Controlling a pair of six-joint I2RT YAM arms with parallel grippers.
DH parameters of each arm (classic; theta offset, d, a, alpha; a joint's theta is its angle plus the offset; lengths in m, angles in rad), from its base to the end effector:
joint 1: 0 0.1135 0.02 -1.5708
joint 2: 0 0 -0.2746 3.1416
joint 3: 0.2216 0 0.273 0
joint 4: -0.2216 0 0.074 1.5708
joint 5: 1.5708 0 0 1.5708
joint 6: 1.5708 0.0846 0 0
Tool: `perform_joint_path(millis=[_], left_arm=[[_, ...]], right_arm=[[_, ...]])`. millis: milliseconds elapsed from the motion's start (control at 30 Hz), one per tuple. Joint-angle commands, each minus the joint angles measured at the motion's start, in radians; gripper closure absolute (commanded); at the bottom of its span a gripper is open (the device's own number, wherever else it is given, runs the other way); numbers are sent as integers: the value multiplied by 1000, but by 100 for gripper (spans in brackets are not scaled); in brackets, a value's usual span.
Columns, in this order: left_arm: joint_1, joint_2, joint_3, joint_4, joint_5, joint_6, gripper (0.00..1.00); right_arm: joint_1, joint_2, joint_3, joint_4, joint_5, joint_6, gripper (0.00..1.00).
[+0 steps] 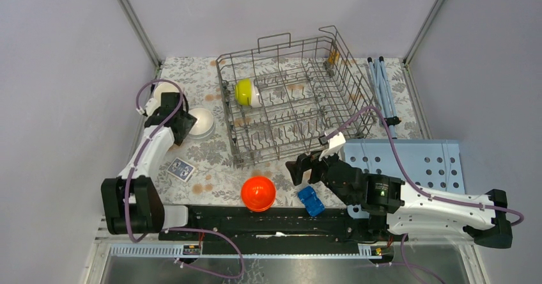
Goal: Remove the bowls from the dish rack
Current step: Place the bowl with the bowl, then pick up the bowl from the dish rack.
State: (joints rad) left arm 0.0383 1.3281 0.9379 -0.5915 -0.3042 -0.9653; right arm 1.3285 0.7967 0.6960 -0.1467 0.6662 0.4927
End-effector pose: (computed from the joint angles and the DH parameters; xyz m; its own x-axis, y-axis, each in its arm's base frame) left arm 0.3079 0.0372 0.2056 -0.3061 -0.7968 -0.5210 -0.7986 0.5128 -0.3151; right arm 0.1072 0.2159 0.3084 -0.3448 0.1549 -0.9258 -0.5180 0.7911 0.3253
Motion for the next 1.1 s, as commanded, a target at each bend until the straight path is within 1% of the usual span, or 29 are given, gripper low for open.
perform_joint_path(millis=[0,67,133,200,267,300,367,467,533,633,700,767,867,967,1067], left_arm=[[6,-126,77,-2,35,41,27],[4,-176,89,12,66,67,16],[-3,-236,78,66,124,105,9],[-18,-302,38,164,212,134,8],[-45,-355,-8,278,292,162,7],[-77,-371,-23,323,320,179,7],[-146,-377,-26,368,317,214,7],[-242,-333,-5,374,265,262,7],[-268,-293,-4,373,269,271,8],[-273,-262,-37,386,274,247,12],[-274,-248,-73,407,278,221,14],[-278,-229,-89,409,288,200,16],[-286,-208,-104,402,273,183,17],[-288,-195,-120,401,252,168,18],[-288,-175,-126,401,261,154,18]], right_arm=[[-3,38,97,4,43,-41,0],[-3,84,154,2,65,-70,0],[-9,148,226,5,101,-98,0],[-43,219,290,34,76,-153,0],[-115,291,354,66,-20,-183,0],[-165,332,404,56,-92,-179,0],[-262,419,498,34,-226,-169,0],[-383,537,559,126,-346,-175,2],[-465,620,597,176,-425,-133,9],[-584,766,700,198,-588,-53,20],[-642,859,760,239,-705,-23,24],[-680,952,826,254,-801,-17,26],[-732,1068,910,272,-880,7,27],[-772,1186,1016,261,-956,34,33],[-785,1298,1130,225,-1004,21,38]])
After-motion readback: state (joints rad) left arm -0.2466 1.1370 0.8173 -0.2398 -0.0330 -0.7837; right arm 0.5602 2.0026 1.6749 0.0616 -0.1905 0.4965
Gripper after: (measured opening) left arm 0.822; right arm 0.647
